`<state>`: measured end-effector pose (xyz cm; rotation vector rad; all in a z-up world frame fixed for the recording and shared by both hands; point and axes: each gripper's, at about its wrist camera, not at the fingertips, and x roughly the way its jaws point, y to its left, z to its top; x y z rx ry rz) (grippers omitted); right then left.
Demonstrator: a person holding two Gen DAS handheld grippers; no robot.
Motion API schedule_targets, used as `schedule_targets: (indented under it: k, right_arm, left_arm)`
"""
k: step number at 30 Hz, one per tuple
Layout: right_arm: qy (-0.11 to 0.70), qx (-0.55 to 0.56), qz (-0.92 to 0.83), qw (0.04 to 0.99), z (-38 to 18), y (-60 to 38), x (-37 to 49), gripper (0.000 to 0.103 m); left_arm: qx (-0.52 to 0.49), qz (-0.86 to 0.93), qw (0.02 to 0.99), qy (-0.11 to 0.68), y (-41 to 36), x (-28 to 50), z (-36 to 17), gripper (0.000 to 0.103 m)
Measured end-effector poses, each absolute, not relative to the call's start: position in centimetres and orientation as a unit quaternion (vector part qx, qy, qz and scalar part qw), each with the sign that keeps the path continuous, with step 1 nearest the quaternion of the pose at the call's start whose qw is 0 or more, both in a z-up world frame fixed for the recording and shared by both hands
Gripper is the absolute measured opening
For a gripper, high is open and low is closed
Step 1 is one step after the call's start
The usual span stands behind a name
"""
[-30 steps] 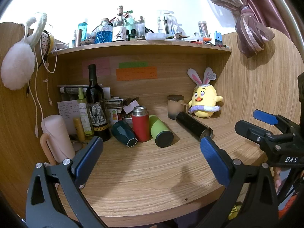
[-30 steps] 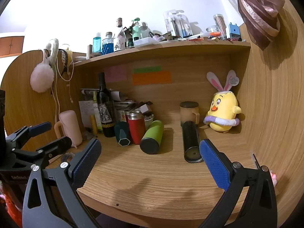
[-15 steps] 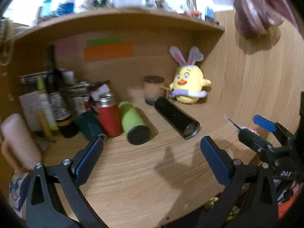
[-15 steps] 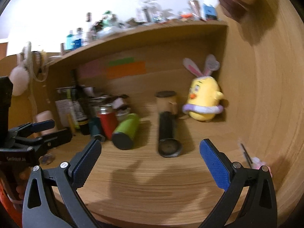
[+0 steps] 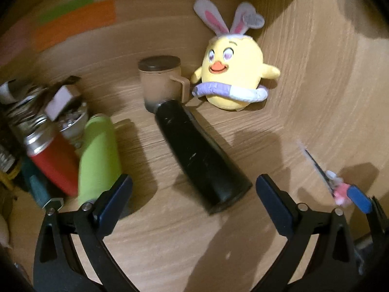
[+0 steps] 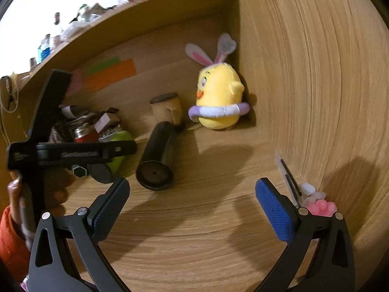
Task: Flip cup upside down
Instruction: 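Move the left tool to the black tumbler and close around its body, then lift the black tumbler with the left tool and swing it toward the right tool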
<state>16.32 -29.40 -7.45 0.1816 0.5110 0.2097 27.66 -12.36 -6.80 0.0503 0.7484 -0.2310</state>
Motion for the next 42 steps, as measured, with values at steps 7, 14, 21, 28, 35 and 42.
schedule_targets:
  k: [7, 14, 21, 28, 35, 42]
  right_arm:
    - [0.274, 0.1, 0.107, 0.95, -8.9, -29.9, 18.0, 0.103]
    - [0.28, 0.1, 0.109, 0.949, -9.2, -29.6, 18.3, 0.103]
    - [0.271, 0.098, 0.104, 0.952, -8.4, -29.6, 17.1, 0.103]
    - [0.257, 0.09, 0.113, 0.955, -7.1, -28.0, 14.9, 0.103]
    - [0.249, 0.076, 0.134, 0.956, -6.2, -25.3, 12.9, 0.103]
    - [0.245, 0.065, 0.157, 0.955, -5.8, -22.9, 10.8, 0.103]
  left_arm:
    - [0.016, -0.118, 0.906, 0.407, -13.8, 31.8, -9.3, 0.082]
    - [-0.003, -0.14, 0.9, 0.413, -13.7, 31.6, -9.2, 0.065]
    - [0.004, -0.147, 0.9, 0.41, -11.8, 28.4, -8.7, 0.055]
    - [0.015, -0.166, 0.9, 0.403, -9.4, 22.7, -8.7, 0.051]
    - [0.024, -0.167, 0.907, 0.386, -7.1, 16.5, -8.7, 0.05]
    - [0.025, -0.153, 0.916, 0.369, -5.2, 11.8, -8.9, 0.05]
